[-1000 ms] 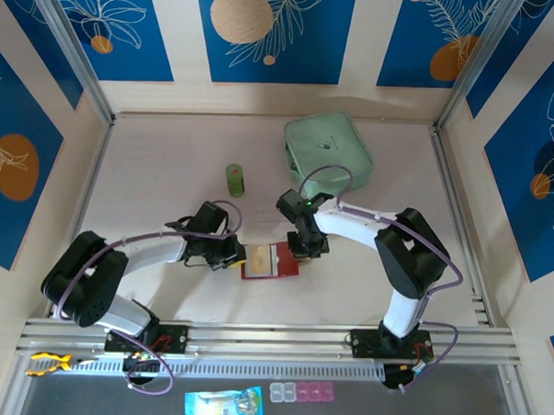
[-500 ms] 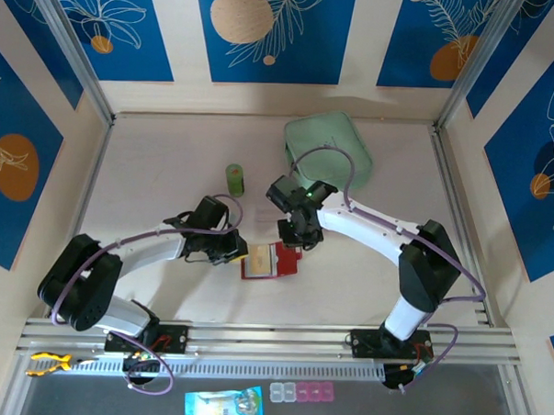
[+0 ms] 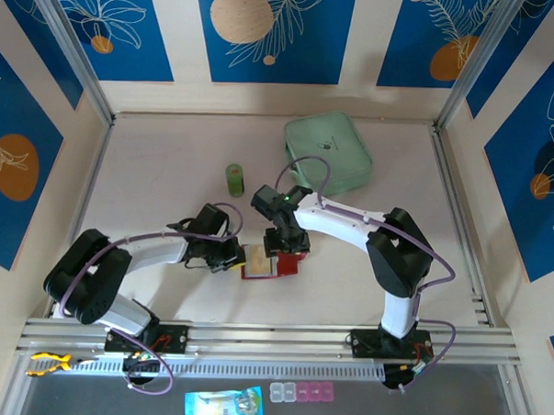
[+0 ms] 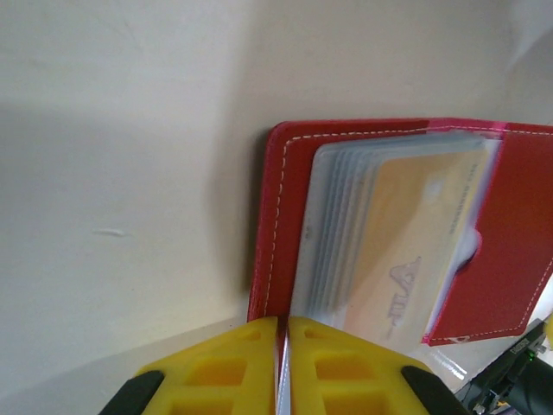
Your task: Take the credit cards out of the card holder
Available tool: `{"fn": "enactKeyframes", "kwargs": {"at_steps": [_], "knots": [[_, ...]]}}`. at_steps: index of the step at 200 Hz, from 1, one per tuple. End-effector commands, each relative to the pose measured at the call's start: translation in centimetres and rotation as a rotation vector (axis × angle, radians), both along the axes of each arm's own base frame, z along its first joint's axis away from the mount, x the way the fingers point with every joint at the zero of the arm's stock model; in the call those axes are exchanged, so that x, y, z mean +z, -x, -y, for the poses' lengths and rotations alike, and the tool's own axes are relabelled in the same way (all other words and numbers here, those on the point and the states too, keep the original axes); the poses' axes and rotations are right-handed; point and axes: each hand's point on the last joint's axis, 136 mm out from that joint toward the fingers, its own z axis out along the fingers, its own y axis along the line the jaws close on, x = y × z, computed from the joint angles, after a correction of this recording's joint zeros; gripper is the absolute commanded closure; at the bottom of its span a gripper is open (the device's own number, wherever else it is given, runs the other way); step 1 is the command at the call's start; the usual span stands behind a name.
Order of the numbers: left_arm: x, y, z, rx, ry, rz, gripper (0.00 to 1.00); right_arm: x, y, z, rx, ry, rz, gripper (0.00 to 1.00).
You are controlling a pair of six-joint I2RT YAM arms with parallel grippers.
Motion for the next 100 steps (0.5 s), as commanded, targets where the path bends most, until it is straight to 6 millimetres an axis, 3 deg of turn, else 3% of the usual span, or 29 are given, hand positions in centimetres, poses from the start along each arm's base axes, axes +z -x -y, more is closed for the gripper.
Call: {"fn": "enactKeyframes", "kwargs": {"at_steps": [1, 36, 100], "knots": [[0.1, 0.2, 0.5, -0.009, 0.019, -0.006, 0.89, -1.3, 0.7, 1.1, -0.018, 0.030, -0.051, 0.27], [0.3, -0.1, 0.6, -0.006, 0.020, 0.003, 0.89, -2.9, 0.7, 2.1, -0.023, 0.060, -0.073, 0.24], [0.8, -0.2, 0.4, -0.008, 0.007, 0.011, 0.89, -6.1, 1.4, 1.7, -0.022, 0.000, -0.134, 0.13]]}}
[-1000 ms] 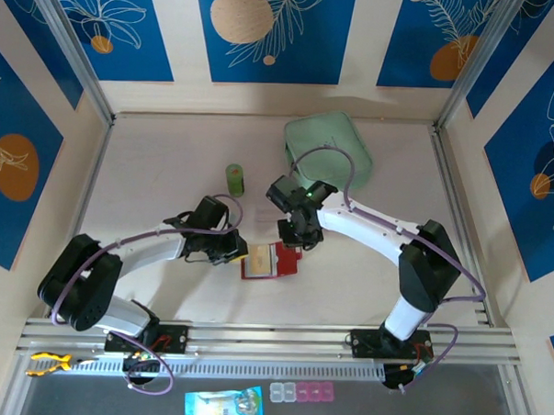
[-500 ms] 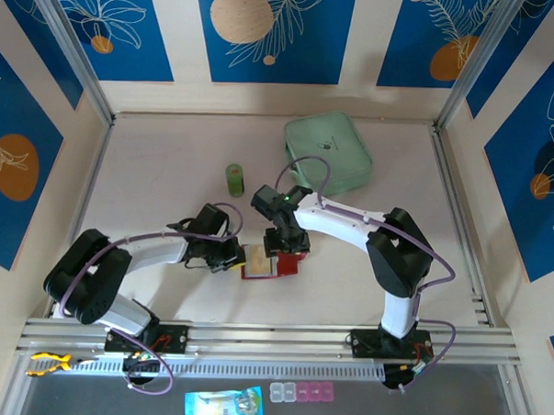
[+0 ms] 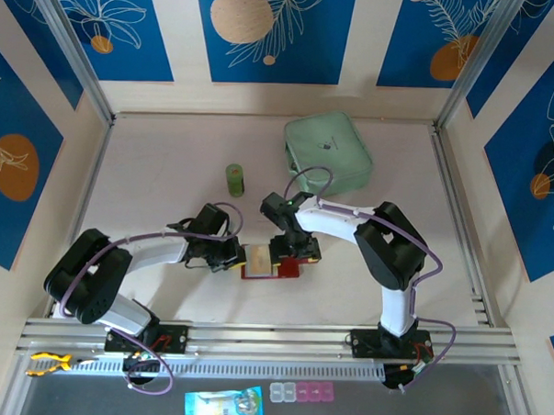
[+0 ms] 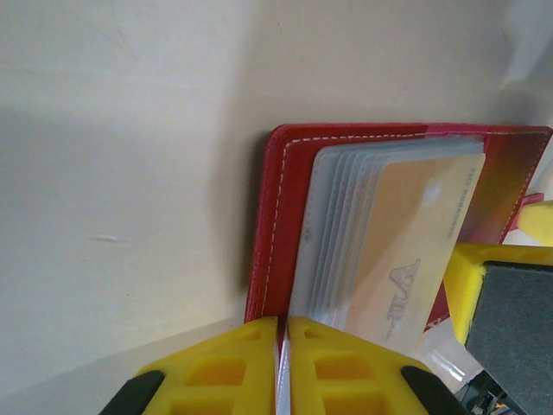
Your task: Take the credit cards out of the card holder
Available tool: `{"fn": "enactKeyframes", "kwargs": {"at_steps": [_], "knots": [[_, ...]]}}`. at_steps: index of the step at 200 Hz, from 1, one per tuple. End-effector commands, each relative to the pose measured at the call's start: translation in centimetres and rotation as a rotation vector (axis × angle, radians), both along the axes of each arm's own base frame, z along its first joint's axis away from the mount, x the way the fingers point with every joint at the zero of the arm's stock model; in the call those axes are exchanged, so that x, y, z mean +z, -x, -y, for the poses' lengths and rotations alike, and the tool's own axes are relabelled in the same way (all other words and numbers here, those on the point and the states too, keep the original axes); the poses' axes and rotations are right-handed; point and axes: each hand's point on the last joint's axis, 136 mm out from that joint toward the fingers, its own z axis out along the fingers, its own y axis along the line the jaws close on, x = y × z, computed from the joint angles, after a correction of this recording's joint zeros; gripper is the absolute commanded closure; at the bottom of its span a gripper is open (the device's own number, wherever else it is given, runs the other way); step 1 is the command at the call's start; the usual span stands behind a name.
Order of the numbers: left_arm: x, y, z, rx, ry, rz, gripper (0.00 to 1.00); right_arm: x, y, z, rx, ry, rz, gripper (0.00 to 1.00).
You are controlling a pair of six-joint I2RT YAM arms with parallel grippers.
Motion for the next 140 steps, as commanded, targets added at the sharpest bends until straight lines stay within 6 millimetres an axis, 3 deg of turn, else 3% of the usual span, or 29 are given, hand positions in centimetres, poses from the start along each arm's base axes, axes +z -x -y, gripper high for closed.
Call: {"fn": "enactKeyframes", "kwargs": {"at_steps": [1, 31, 53, 90, 140], "knots": [[0.7, -0.1, 0.3, -0.010, 0.004, 0.008, 0.89, -2.0, 1.0, -0.3, -0.002, -0.039, -0.060, 0.12], [1.2, -0.4, 0.5, -0.013, 0.007, 0.020, 0.89, -3.4, 1.7, 0.0, -0.014, -0.041, -0.097, 0.13], [1.8, -0.7, 0.8, -0.020, 0.010, 0.027, 0.89, -3.2, 1.8, 0.4, -0.022, -0.021, -0.096, 0.16], [3.1, -1.3, 1.3, -0.039, 0.022, 0.045, 0.88, 0.0, 0.4, 0.4, -0.017, -0.026, -0.022, 0.18], [3.6, -1.4, 1.6, -0.060, 0.029, 0.053, 0.88, 4.6, -1.0, -2.8, 0.009, -0.197, 0.017, 0.23]]}}
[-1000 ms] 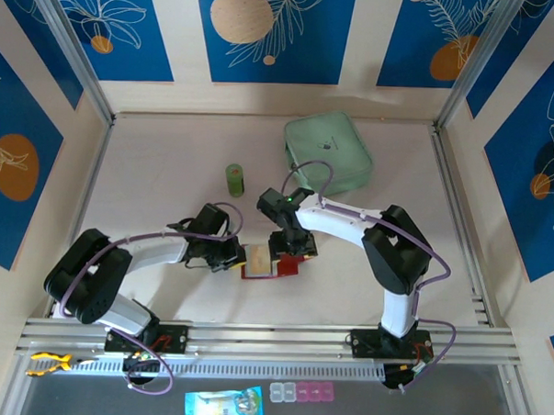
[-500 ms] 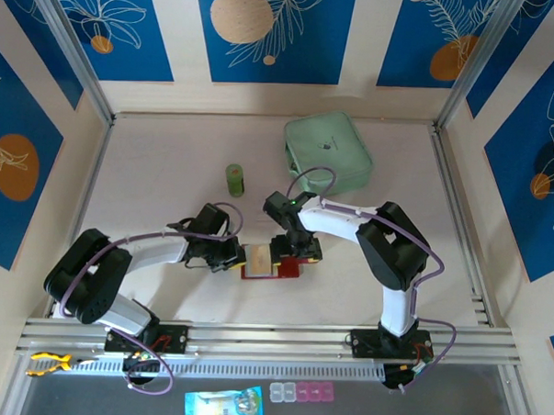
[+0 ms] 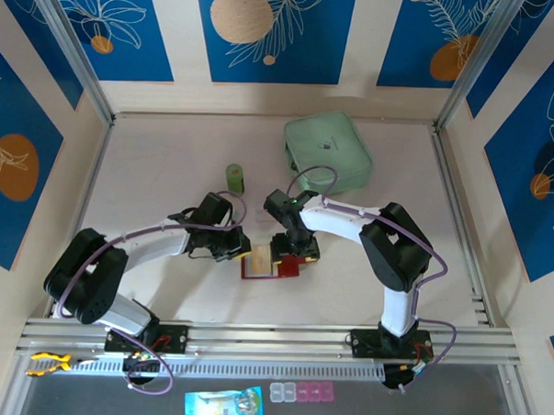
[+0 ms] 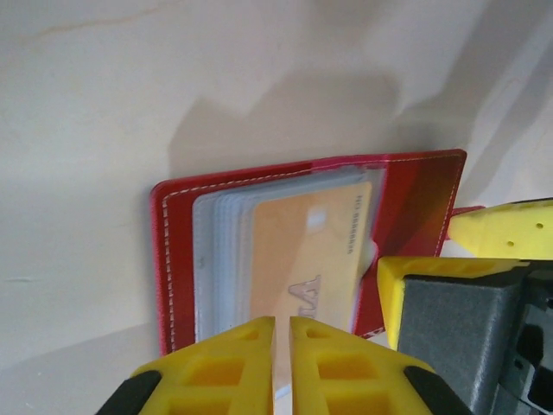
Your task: Take the credit cards out of the card holder
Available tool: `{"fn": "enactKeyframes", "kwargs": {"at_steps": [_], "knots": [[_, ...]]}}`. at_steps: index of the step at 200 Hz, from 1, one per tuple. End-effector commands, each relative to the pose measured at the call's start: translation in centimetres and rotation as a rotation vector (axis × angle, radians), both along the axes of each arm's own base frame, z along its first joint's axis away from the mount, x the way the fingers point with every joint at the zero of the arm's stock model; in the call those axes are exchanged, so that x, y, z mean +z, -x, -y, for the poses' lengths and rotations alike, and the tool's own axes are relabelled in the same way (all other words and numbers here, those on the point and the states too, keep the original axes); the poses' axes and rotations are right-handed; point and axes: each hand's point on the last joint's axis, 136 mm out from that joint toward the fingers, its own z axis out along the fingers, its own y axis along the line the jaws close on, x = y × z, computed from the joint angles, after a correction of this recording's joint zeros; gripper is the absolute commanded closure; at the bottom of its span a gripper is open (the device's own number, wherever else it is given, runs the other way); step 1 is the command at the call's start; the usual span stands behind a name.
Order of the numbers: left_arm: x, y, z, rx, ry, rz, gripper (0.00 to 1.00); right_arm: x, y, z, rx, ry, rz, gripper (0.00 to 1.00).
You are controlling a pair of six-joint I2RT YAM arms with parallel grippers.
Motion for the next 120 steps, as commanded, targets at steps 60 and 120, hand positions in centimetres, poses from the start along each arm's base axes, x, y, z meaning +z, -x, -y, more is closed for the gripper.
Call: {"fn": "enactKeyframes", "kwargs": {"at_steps": [60, 120], "knots": [[-0.1, 1.0, 1.1, -0.038, 0.039, -0.026, 0.91, 5.1, -0.9, -6.7, -0.010, -0.406, -0.019, 0.32], [-0.5, 1.9, 2.3, -0.060, 0.062, -0.043, 0.93, 4.1, -0.1, -7.1, -0.034, -0.496, -0.049, 0.60]]}}
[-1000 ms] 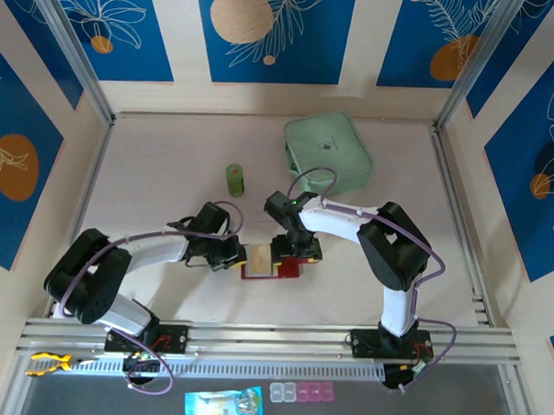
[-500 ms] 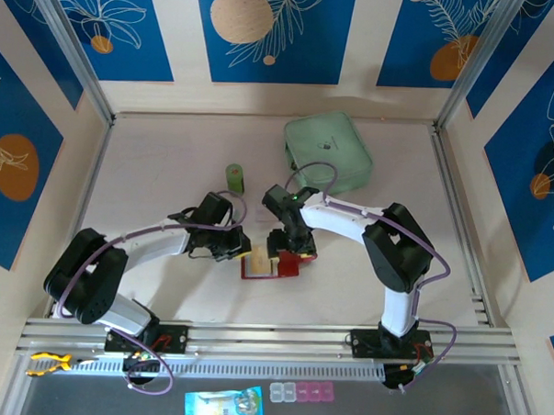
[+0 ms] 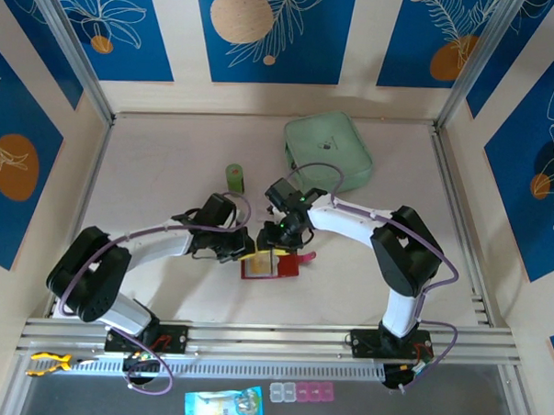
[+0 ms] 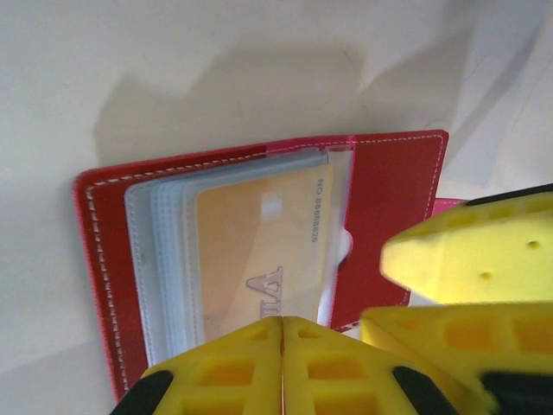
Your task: Take the credit cards out of the card holder
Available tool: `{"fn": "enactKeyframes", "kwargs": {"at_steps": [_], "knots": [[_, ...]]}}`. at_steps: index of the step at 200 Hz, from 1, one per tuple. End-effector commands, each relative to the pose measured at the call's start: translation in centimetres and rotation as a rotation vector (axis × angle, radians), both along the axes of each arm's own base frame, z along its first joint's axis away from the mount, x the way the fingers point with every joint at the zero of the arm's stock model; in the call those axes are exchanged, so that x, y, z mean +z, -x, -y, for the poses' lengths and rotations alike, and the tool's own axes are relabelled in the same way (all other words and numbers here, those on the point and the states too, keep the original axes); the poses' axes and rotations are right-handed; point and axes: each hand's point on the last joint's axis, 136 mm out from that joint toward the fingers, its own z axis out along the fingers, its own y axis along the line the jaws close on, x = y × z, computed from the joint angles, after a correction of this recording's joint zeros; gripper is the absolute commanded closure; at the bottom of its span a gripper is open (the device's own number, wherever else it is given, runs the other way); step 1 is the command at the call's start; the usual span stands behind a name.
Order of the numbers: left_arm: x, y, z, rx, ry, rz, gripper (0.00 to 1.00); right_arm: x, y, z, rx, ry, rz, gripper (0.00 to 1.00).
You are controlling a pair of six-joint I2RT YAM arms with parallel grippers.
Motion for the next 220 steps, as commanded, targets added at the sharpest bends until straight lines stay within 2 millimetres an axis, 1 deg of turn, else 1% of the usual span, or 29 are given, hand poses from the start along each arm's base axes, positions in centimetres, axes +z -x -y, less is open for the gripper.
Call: {"fn": "enactKeyframes", "kwargs": {"at_steps": [1, 21, 53, 72, 109, 136, 167, 220], "knots": [[-0.7, 1.2, 0.6, -0.021, 0.013, -0.032, 0.93, 1.2, 0.5, -0.8, -0.001, -0.094, -0.009, 0.60], [-1.4, 1.6, 0.4, -0.023, -0.005, -0.039, 0.94, 0.5, 0.6, -0.5, -0.006, -0.090, -0.013, 0.64], [-3.1, 2.1, -0.4, -0.016, -0.048, -0.062, 0.95, -0.4, 0.8, -0.2, -0.010, -0.085, -0.022, 0.68], [-3.4, 2.2, -0.6, -0.010, -0.058, -0.067, 0.95, -0.5, 0.8, -0.1, -0.013, -0.095, -0.025, 0.70], [-3.7, 2.3, -1.3, -0.007, -0.098, -0.065, 0.96, -0.7, 0.7, -0.2, -0.013, -0.104, -0.025, 0.73], [-3.8, 2.4, -1.4, -0.008, -0.102, -0.067, 0.96, -1.1, 0.5, -0.3, -0.014, -0.108, -0.031, 0.75], [-3.6, 2.4, -1.3, -0.010, -0.099, -0.065, 0.96, -1.6, 0.4, -0.3, -0.018, -0.103, -0.038, 0.76], [-3.1, 2.4, -1.4, -0.009, -0.094, -0.059, 0.95, -2.6, 0.7, 0.5, -0.028, -0.062, -0.046, 0.76]]}}
